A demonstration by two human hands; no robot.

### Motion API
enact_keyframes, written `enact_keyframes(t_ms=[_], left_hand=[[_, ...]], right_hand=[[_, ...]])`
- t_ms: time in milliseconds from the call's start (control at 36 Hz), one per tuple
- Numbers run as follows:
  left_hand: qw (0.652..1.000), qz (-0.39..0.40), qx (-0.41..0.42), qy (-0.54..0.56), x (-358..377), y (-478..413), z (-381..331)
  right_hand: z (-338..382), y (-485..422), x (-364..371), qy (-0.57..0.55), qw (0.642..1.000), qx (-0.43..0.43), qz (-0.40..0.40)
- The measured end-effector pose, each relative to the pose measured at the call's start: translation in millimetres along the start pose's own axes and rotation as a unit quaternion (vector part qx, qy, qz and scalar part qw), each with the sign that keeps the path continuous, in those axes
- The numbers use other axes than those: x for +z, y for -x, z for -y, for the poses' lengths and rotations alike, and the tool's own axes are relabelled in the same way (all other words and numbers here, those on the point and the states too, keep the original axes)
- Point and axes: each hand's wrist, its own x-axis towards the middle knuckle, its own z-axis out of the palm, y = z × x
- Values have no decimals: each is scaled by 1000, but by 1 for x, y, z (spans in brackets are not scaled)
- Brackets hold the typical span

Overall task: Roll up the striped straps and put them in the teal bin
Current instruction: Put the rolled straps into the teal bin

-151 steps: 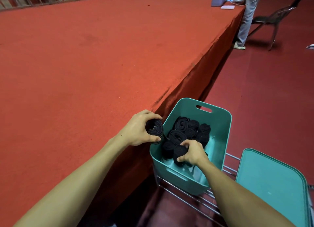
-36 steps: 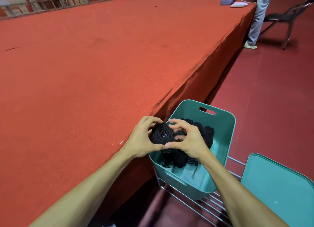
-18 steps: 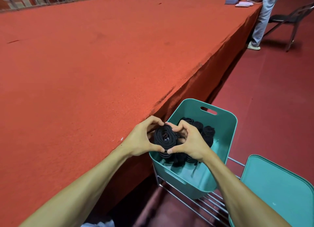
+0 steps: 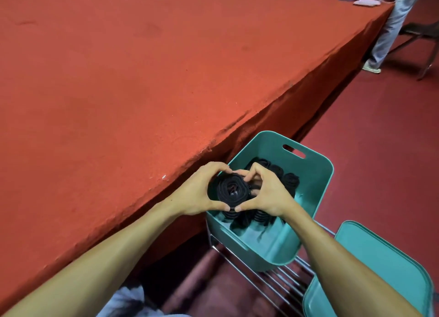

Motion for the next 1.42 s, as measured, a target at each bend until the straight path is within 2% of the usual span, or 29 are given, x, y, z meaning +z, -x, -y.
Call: enact_keyframes(t_ms=[194,667,1111,1417], left_hand=[[999,33,-23,-12,9,15,24],[997,41,-50,32,14,18,33],[997,37,-60,42,17,20,39],[995,35,-56,70,17,22,41]], right_hand=[[-16,-9,-3,24,998,23,56],[-40,-29,11,55,983,22,174],[-57,-43,30,149,973,16,177],[-73,-47,44,164,968,19,189]])
